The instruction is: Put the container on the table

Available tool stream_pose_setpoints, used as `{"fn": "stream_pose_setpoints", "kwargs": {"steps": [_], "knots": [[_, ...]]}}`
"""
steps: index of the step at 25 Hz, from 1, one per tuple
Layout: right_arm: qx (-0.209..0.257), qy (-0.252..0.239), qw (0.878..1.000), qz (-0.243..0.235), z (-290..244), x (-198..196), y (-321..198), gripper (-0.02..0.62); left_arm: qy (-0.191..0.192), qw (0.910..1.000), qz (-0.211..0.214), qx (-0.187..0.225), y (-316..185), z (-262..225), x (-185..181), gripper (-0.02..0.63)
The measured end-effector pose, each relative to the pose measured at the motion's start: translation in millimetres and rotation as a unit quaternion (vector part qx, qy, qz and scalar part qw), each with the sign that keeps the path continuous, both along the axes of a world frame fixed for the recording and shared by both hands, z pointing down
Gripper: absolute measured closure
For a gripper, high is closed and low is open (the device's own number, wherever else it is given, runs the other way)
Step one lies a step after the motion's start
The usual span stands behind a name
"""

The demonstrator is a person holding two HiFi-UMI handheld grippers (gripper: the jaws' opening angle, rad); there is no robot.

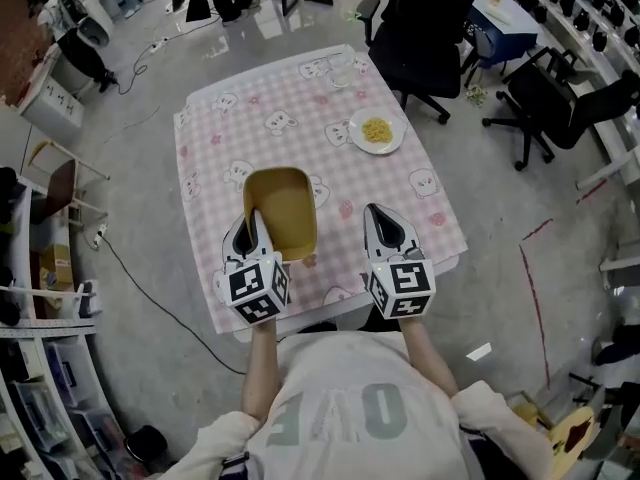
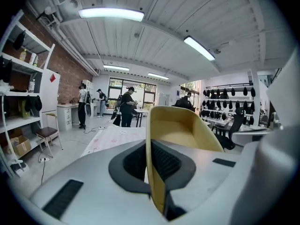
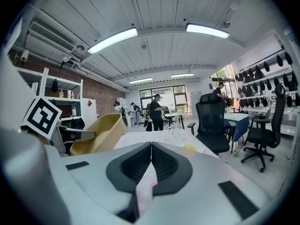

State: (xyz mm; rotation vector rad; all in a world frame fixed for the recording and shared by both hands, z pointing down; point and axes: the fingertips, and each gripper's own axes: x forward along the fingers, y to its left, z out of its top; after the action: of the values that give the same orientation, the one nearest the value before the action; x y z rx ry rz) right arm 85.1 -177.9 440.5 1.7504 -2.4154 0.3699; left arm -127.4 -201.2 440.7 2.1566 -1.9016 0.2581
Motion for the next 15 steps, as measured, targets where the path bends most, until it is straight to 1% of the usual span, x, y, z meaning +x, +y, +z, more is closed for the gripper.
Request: {"fn": "stream_pose_setpoints", "kwargs": {"steps": [2,7,11,15], "knots": [[0.000,0.001,1.000,-0.011,-2.1,7.1,-9.2,0.566,0.001,0.9999,-0.015,0.001,-2.3,-2.6,4.6,0.577],[0.000,0.004,0.999,-0.043,-8.8,5.3,-26.9,0.566,0.001,0.9987,-0.052,0.002,0.7,-6.4,0.9,0.577],[0.007,0.003,0.999,-0.051,-13.3,9.8,-38.4,0.566,-0.003,0.9980,-0.063,0.004,-2.1,-10.2,4.7,0.577],[0.008,0.000,0.999,-0.049,-12.0,7.4,-41.7,0.566,-0.009,0.9977,-0.067,0.005,-1.8,-10.3,0.1,0.577]]}}
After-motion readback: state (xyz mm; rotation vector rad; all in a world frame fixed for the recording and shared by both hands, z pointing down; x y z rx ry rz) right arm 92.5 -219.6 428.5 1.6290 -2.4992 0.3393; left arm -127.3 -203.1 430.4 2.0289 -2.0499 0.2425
